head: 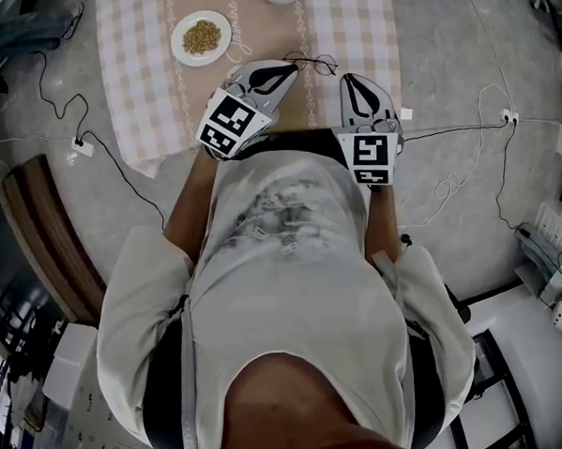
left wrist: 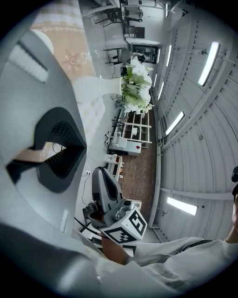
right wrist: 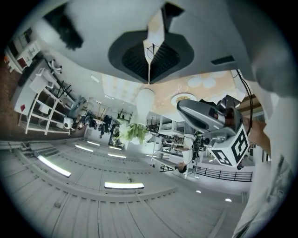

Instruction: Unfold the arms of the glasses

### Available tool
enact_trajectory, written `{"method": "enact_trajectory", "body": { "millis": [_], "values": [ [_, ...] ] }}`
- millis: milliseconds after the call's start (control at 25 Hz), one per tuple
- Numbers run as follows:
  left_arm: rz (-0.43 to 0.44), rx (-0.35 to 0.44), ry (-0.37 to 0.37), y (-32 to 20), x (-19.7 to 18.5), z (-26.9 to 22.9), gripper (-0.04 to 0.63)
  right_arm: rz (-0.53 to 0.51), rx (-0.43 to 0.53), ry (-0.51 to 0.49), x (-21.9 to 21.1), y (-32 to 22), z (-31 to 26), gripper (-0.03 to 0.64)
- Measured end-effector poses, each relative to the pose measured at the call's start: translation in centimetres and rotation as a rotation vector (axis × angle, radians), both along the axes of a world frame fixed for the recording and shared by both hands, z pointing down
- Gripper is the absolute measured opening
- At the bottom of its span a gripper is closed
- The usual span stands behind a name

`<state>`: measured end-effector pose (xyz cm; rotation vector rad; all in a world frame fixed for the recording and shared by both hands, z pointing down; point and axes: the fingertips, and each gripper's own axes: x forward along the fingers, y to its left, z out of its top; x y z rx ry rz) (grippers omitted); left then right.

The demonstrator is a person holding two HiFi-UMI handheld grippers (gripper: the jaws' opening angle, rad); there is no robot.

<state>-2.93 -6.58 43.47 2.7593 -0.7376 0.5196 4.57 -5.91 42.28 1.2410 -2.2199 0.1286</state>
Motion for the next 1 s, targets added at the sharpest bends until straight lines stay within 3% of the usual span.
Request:
{"method": "enact_trajectory", "body": {
  "millis": [1000],
  "values": [
    [0.122, -0.098, -0.128, -2.9, 3.5, 5.8, 0.018, -0.048, -0.118, 0.044, 1.6, -2.6, 5.1, 0.018]
  ]
}}
